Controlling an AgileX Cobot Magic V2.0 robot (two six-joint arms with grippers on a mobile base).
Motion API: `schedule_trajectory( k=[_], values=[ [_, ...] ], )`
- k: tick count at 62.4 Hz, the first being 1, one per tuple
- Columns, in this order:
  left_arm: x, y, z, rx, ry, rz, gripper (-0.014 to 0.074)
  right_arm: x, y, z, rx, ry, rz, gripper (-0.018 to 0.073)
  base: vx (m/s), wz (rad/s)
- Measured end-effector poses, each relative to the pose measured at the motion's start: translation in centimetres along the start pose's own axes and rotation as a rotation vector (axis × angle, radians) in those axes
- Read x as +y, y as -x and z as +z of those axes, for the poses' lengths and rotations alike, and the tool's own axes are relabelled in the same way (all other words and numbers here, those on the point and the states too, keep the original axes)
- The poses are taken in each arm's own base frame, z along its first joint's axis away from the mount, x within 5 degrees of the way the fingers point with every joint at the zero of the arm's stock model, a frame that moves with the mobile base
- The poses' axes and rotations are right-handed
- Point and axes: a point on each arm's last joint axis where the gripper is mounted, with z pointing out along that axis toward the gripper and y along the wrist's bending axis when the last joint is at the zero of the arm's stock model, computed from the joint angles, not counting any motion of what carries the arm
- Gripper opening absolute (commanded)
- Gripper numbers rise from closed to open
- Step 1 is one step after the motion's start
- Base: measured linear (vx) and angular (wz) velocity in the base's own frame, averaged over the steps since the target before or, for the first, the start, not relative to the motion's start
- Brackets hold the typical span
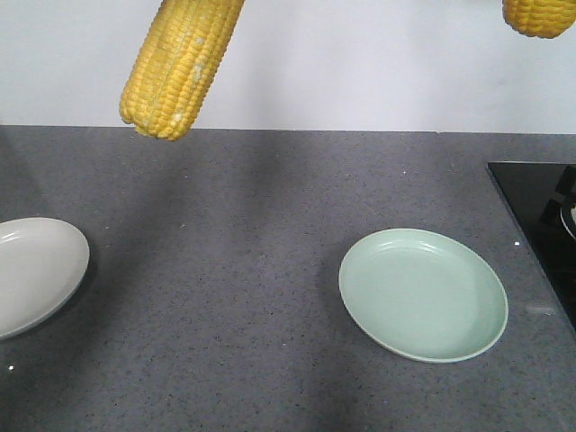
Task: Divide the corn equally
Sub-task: 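Stop the base in front of the plates, cobs held above, then lower the right gripper's corn cob onto the pale green plate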
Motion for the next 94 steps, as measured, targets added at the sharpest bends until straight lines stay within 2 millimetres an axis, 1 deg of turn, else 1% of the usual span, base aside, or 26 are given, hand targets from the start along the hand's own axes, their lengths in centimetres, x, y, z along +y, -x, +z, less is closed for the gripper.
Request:
schedule_trajectory(
  k=[94],
  values=[
    [0.0, 0.0, 0.0, 0.0, 0.0, 0.0, -0.0007, 0.0, 0.0, 0.0, 0.0, 0.0, 0.0, -0.0004, 0.0, 0.0]
  ],
)
